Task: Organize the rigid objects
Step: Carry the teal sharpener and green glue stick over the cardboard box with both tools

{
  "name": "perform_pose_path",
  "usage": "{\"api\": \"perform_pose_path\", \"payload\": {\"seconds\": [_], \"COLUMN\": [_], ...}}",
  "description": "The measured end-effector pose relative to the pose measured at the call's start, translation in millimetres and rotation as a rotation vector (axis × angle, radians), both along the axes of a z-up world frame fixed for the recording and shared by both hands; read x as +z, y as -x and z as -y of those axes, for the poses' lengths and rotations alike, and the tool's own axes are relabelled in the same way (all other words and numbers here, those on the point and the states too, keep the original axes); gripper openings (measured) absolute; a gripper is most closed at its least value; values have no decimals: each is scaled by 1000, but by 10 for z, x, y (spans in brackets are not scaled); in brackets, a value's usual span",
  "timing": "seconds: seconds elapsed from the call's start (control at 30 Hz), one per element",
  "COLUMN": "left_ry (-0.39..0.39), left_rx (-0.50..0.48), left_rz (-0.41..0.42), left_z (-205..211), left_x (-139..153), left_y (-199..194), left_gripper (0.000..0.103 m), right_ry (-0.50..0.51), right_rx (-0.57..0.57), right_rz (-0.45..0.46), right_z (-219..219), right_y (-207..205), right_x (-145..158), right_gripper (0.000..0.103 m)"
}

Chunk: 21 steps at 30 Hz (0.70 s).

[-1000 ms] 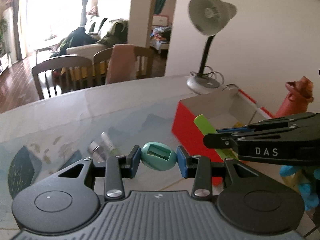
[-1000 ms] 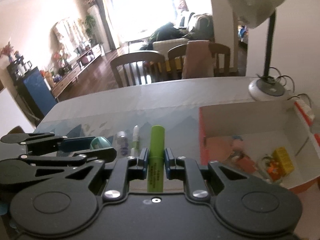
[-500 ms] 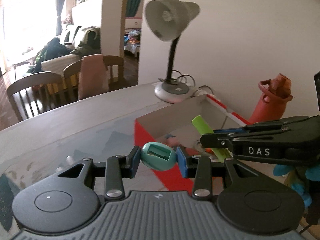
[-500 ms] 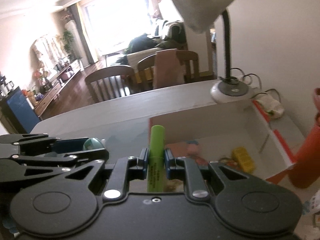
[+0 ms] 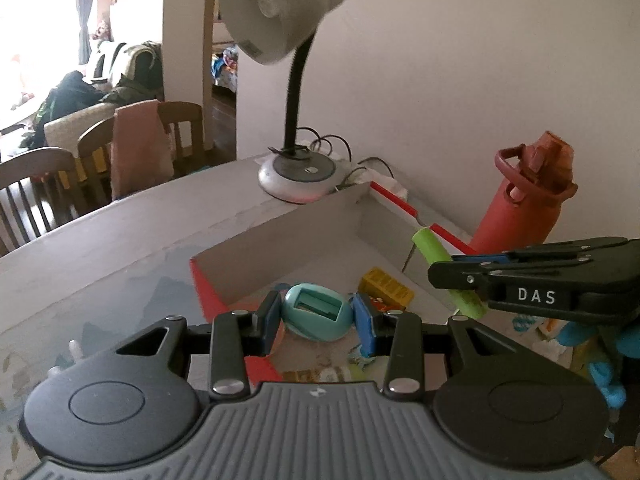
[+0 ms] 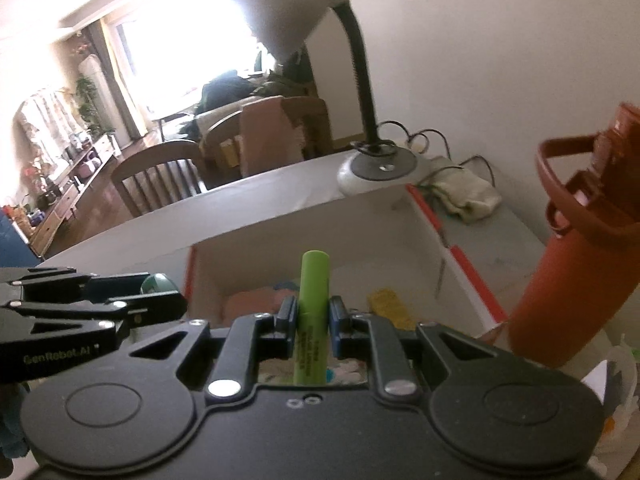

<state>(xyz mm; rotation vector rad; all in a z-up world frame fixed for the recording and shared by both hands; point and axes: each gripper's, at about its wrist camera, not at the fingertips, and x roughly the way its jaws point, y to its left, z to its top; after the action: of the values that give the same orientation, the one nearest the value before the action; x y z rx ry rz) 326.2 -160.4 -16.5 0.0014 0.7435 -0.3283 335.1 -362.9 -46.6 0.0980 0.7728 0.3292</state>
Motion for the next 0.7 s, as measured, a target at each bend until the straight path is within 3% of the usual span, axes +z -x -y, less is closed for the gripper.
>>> {"api": "perform_pose_path", "payload": {"seconds": [0.53,0.7], "left_ry": [-75,-130], "left_rx": [-19,-39], "left_rz": [-89,-103], "left_z": [437,561], "left_x": [-550,-730], "left_y": [-979,-1226], "left_gripper": [39,39], "right_ry": [39,56], "right_rx": [0,31], "right_rz": [-64,-90], "right_z": [72,-22], "right_y": [-314,-417], "right_x": [-343,-470], "right_gripper": [15,15]}}
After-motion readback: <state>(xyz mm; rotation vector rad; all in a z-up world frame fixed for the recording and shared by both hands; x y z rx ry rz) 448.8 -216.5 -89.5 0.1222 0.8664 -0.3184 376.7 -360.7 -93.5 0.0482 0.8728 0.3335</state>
